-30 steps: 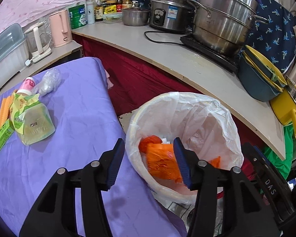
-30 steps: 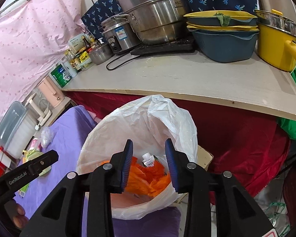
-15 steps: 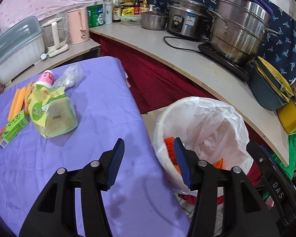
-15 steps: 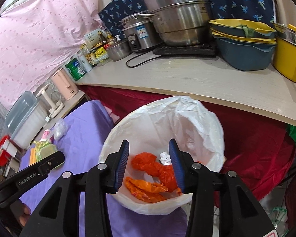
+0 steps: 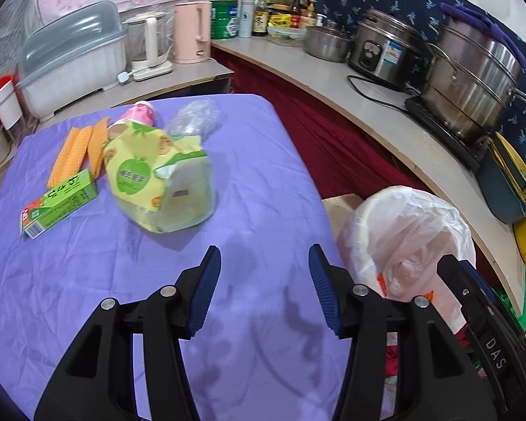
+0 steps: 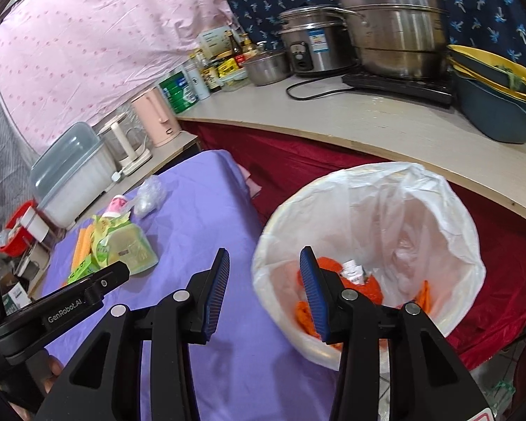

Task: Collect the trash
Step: 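Move both open grippers back over the table toward the remaining items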

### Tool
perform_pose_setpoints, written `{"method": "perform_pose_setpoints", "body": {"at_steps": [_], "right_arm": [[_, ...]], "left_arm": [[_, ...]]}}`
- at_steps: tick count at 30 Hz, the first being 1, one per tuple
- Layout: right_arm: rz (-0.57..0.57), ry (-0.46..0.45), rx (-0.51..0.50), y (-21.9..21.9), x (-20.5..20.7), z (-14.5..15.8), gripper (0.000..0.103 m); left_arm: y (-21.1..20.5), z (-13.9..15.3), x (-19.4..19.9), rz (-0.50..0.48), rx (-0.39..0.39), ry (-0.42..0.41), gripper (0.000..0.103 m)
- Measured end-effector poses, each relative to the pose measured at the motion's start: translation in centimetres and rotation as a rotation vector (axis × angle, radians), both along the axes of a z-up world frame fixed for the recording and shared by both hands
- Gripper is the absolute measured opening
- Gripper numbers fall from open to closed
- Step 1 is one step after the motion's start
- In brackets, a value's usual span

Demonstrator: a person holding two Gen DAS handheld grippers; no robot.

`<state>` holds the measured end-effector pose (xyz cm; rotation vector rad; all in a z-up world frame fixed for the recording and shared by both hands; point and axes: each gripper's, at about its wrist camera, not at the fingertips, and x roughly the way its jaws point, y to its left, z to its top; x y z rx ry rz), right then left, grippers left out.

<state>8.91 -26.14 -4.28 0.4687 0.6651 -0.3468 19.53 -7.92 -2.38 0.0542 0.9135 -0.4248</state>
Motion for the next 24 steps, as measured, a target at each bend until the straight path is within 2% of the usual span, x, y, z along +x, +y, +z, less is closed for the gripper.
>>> {"method": "perform_pose_setpoints", "body": {"at_steps": [6,8,10,24], "right_arm": [[0.065,0.014,-0.01,3.2,2.3,0.0,0.044],[0.085,0.017,-0.013,4.1,3.0,0.0,0.045],[0.107,0.019,-0.012,5.2,3.8,-0.2,0.046],[0.258,0.052,-0.005,12.9,10.6,-1.5,0.046]], "left_arm": [[4.1,-0.5,1.5,0.072,0.005,0.007,0.05],[5.5,-0.7,2.0,0.098,0.009,0.007,0.052],[7.3,-0.8,2.3,0.133,0.013,0.001,0.06],[19.2,-2.8,5.5,0.315,0.065,0.005,0.065]]}}
